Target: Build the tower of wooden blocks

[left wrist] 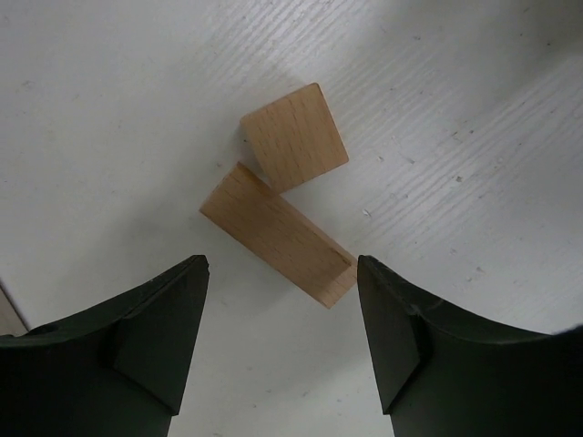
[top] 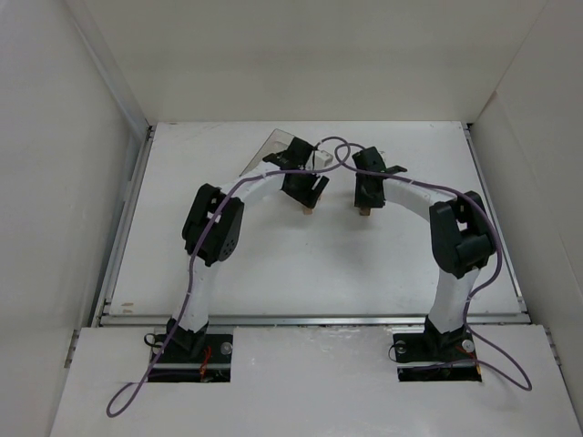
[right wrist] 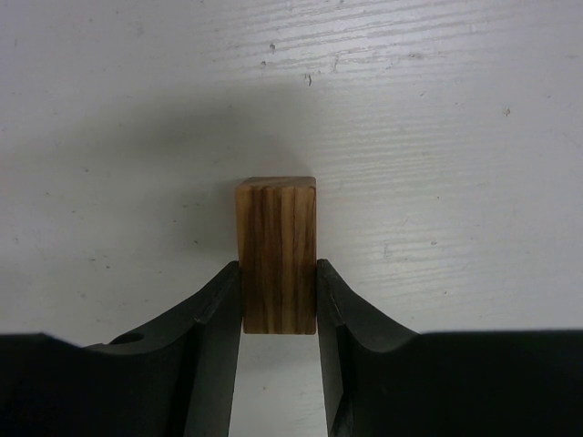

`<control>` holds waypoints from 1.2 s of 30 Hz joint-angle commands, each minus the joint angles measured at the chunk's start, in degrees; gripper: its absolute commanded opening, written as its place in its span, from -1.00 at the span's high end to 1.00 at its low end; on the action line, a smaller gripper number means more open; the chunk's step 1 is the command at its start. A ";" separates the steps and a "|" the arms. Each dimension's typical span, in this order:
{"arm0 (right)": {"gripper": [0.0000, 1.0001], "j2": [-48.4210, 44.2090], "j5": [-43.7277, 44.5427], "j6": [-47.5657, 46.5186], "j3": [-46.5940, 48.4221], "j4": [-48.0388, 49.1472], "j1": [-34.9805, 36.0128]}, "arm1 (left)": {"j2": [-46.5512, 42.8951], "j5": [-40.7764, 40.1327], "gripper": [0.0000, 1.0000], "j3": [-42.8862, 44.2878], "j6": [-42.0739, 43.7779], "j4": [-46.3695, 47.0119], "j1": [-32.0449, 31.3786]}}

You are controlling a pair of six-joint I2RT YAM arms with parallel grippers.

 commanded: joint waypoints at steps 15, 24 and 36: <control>-0.29 -0.42 1.22 0.28 2.07 1.53 0.41 | 3.20 -1.07 0.01 2.30 -4.05 1.90 0.21; -0.34 -2.27 1.74 0.28 2.07 1.53 0.41 | 3.20 -1.59 0.52 1.07 -4.58 1.90 0.21; -0.51 -11.39 -4.48 -3.14 -0.12 2.49 -1.26 | -4.33 -3.79 1.00 -4.01 2.79 0.93 0.21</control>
